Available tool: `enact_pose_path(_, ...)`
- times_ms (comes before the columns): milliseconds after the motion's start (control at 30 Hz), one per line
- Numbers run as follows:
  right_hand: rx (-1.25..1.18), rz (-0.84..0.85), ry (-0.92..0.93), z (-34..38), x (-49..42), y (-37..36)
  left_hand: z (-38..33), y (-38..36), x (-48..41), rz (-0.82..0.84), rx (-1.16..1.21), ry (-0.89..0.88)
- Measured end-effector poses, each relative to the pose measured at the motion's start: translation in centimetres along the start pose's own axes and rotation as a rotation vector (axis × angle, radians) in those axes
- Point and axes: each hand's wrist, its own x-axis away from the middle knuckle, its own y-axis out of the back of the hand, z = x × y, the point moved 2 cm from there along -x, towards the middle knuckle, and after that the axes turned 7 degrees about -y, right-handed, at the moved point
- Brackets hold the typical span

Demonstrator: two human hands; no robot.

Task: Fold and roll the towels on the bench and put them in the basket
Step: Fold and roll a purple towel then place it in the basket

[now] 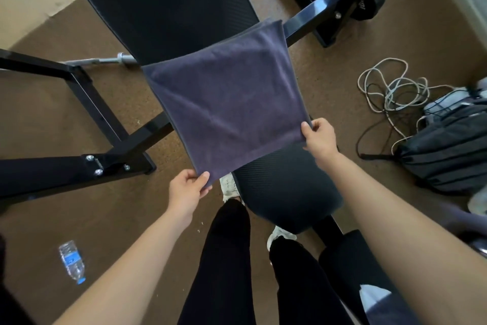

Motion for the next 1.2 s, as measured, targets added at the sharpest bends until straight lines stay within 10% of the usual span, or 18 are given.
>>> enact_pose_path(300,-0.161,0.108,-0.179,-3.3,3.5,0.9,-0.9,1.2,3.4,-0.128,0.076,-0.087)
enact_pose_path(700,-1.100,0.261,-0.249,6.7,2.9,2.2,-11.4,2.1,2.1,-0.144,0.457,-0.188)
enact_pose_path(1200,-0.968,0.348,-0.141,12.5,-0.6,-0.6,-16.2,2.0,-2.8,-0.181,0.516,-0.236)
